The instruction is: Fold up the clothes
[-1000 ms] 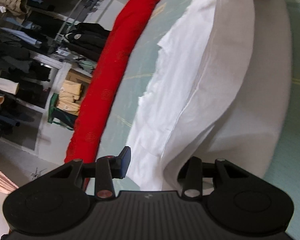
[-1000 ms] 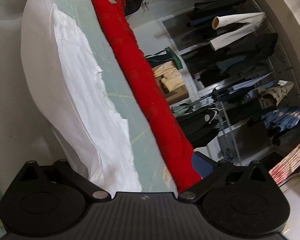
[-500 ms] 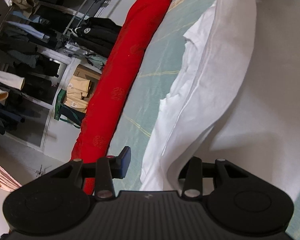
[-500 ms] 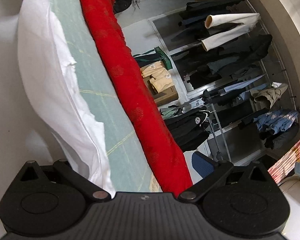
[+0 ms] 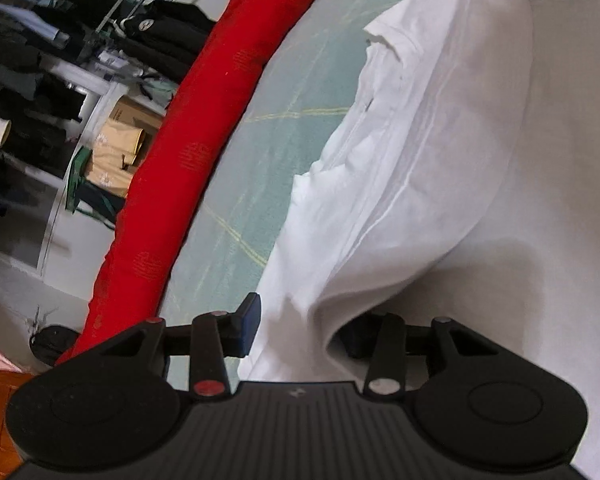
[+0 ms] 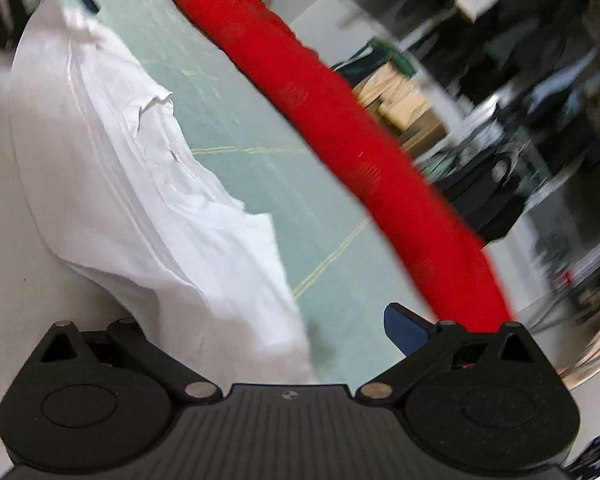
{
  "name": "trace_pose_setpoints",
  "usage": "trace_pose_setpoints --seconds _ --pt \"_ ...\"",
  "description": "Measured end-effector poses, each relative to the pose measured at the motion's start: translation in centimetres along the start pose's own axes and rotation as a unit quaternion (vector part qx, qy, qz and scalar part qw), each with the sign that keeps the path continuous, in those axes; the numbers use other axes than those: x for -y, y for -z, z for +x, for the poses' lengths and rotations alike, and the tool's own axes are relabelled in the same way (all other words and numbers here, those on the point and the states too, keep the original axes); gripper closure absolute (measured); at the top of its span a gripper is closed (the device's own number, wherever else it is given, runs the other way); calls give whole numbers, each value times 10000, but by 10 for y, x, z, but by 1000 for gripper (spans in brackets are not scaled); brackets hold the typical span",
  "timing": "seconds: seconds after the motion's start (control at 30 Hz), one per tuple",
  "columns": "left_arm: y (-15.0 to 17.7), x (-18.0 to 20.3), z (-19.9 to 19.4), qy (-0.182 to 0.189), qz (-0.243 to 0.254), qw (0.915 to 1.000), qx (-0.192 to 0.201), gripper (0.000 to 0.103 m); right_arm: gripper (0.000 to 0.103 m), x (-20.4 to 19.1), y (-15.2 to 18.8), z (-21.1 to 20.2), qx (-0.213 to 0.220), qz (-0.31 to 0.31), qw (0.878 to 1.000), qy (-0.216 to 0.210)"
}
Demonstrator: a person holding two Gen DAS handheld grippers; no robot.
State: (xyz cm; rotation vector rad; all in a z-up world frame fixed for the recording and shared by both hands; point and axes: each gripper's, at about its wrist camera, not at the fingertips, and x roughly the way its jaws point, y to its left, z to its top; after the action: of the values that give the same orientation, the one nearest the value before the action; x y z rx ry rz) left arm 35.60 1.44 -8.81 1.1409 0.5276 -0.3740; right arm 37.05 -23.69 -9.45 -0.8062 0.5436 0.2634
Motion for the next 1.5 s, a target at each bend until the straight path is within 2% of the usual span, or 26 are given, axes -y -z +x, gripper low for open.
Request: trace_pose_setpoints --seconds 0.1,0.17,0.23,0.4,0.57,0.63,0.73,0.87,1.0,1.07,1.17,1.2,1.23,1.27,1.37,1.4,1.5 --pt "5 0 -10 44 -57 10000 -40 50 0 12 3 -14 -37 429 9972 -612" --pt "6 -7 -16 185 -278 9994 7 50 0 15 4 -26 -48 562 9937 -971" --pt "6 -17 -20 309 -551 9980 78 49 0 11 7 -37 -32 554 9918 -1150" --pt "1 -42 -7 358 -1103 9932 43 49 0 15 0 -29 -110 319 9963 -787" --pt "-2 -55 15 481 -1011 9937 -44 42 0 47 -6 -5 -78 720 9929 -942" --pt "-3 -64 26 724 -1218 9899 0 42 0 60 -6 11 -132 839 9904 -1093" --pt "-3 -83 40 1077 -1691 9797 86 42 0 83 -8 32 -145 1240 9809 -1493" --pt "-2 -99 44 1122 -2140 9703 146 42 0 108 -6 43 -61 1905 9637 -1868" --pt "3 -105 26 967 -2052 9734 318 42 0 130 -1 32 270 2532 9444 -2078" --pt "4 -106 15 749 -1877 9788 340 42 0 137 2 22 384 2706 9402 -2032" --pt "8 -112 -4 755 -1871 9779 553 42 0 133 10 3 522 2766 9349 -2163" --pt "10 -115 -9 778 -1955 9757 611 42 0 129 13 -3 541 2762 9330 -2243" --pt "14 -117 -12 869 -2171 9701 652 42 0 124 16 -8 539 2739 9320 -2310" --pt "18 -120 -15 993 -2437 9623 690 46 0 118 19 -13 535 2707 9310 -2390" --pt "28 -115 -15 1682 -2943 9368 860 45 0 95 26 -23 518 2623 9242 -2727" --pt "29 -108 -11 1812 -2990 9331 836 45 0 87 28 -23 501 2602 9223 -2814" --pt "44 -95 -19 1844 -3166 9272 783 46 0 67 36 -21 380 2588 9204 -2905"
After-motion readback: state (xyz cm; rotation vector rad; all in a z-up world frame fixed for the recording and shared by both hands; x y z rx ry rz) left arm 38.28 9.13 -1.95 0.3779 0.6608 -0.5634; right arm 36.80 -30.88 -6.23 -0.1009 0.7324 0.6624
